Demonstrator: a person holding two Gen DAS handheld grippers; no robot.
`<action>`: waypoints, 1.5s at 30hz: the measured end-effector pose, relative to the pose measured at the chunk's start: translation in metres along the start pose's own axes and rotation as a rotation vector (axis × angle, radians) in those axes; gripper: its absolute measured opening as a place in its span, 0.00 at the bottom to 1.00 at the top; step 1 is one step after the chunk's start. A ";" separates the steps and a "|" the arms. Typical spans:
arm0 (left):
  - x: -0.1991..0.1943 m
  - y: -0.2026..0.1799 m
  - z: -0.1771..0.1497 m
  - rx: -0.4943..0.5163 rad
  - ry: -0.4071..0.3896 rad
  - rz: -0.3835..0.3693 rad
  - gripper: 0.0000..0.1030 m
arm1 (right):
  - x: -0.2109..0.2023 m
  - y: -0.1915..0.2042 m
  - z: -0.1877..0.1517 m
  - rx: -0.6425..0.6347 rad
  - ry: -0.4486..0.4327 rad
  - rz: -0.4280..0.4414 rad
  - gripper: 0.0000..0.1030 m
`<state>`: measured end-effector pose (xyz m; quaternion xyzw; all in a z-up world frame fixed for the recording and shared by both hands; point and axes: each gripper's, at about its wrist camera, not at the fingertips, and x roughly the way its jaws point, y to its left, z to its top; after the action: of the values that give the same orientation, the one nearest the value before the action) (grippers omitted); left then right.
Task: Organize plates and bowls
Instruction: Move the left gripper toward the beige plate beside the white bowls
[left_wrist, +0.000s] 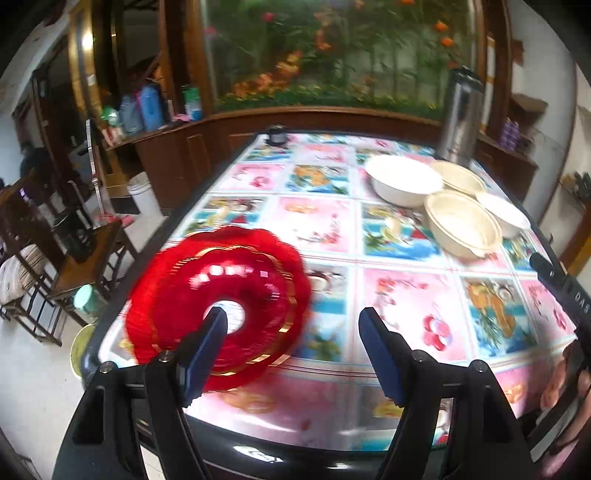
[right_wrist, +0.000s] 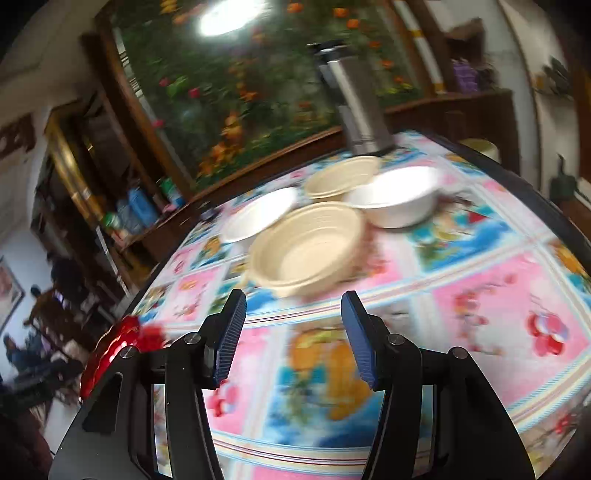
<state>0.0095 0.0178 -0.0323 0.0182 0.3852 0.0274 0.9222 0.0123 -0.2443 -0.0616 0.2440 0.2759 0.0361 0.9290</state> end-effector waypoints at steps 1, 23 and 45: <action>0.001 -0.006 0.000 0.009 0.006 -0.008 0.72 | -0.003 -0.009 0.002 0.017 0.000 -0.011 0.52; 0.044 -0.079 0.003 0.081 0.203 -0.141 0.72 | 0.020 -0.067 0.056 0.170 0.099 0.019 0.52; 0.124 -0.081 0.105 -0.303 0.309 -0.254 0.75 | 0.126 -0.099 0.103 0.340 0.436 0.419 0.52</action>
<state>0.1738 -0.0566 -0.0510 -0.1734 0.5122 -0.0289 0.8407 0.1666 -0.3507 -0.0954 0.4333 0.4139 0.2308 0.7666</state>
